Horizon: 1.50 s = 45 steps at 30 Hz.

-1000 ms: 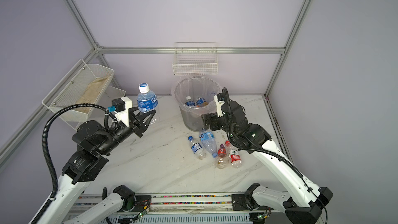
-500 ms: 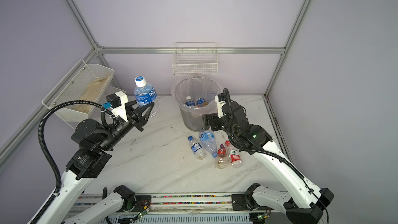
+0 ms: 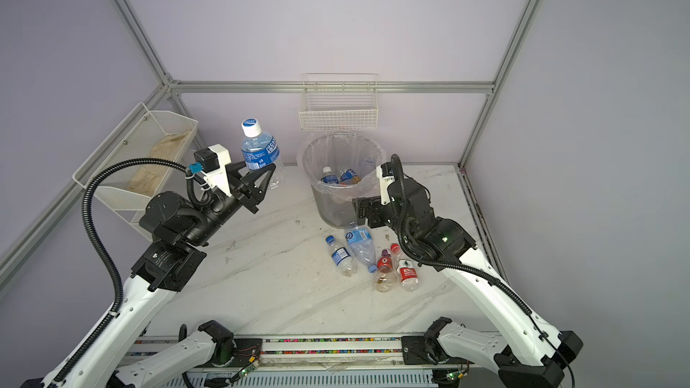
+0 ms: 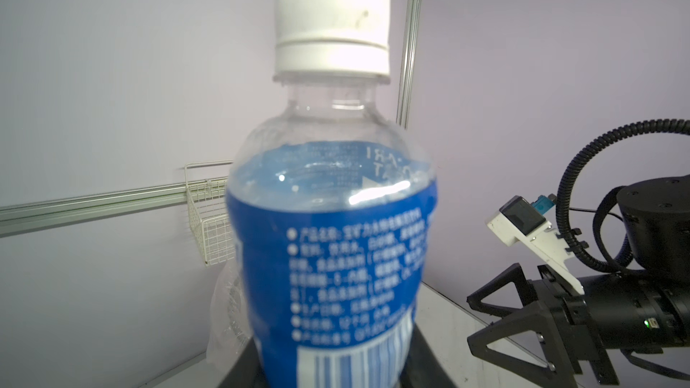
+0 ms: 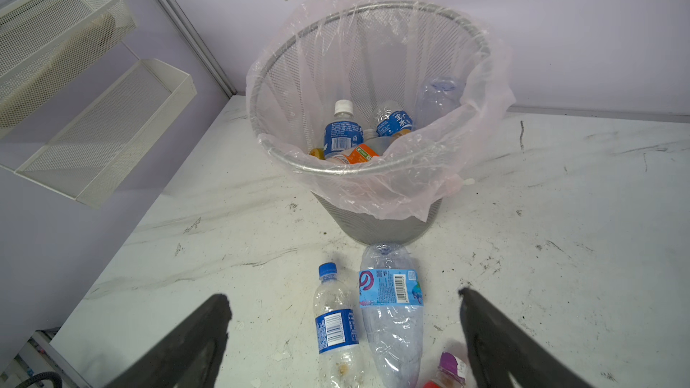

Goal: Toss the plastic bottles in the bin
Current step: 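Carry the water bottle with the left gripper up over the wastebasket, then open the left gripper to drop the water bottle into the wastebasket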

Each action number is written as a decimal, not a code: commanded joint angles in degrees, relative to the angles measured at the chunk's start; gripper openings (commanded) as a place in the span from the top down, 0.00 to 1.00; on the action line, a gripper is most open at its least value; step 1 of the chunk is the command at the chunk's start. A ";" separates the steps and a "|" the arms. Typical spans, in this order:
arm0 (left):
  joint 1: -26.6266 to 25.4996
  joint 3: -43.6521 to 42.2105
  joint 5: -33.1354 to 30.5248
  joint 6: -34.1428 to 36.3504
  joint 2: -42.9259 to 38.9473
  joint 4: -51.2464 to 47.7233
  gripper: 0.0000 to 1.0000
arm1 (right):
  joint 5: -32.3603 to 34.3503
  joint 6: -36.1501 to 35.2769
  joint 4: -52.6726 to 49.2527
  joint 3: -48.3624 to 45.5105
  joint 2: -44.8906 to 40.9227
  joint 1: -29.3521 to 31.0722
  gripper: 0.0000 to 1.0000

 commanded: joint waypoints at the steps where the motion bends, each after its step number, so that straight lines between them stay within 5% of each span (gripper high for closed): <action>1: -0.22 5.93 0.90 -2.83 1.34 6.12 0.66 | 0.92 0.45 -0.01 -0.58 -1.21 0.11 0.03; 10: -0.14 13.32 3.89 -5.62 14.39 8.33 0.66 | 0.59 1.08 -0.41 -0.21 -1.36 0.11 0.02; 14: -0.16 23.03 5.74 -4.02 24.88 -4.40 0.61 | 0.65 1.60 -1.61 0.84 -2.21 0.11 0.02; 16: -0.22 27.92 3.56 -3.97 30.24 -12.14 0.08 | 0.89 1.65 -2.33 1.30 -3.00 0.11 0.03; 17: -0.22 30.09 1.99 -3.12 31.84 -15.85 0.00 | 1.08 1.69 -2.81 1.47 -3.42 0.11 0.03; 27: -0.92 29.63 -0.23 2.16 23.67 -20.51 0.00 | 0.52 1.87 -2.92 1.18 -4.56 0.11 0.03; 45: -0.88 10.26 -1.01 5.37 7.31 -20.14 0.00 | -0.78 1.78 -2.45 1.81 -1.09 0.11 0.03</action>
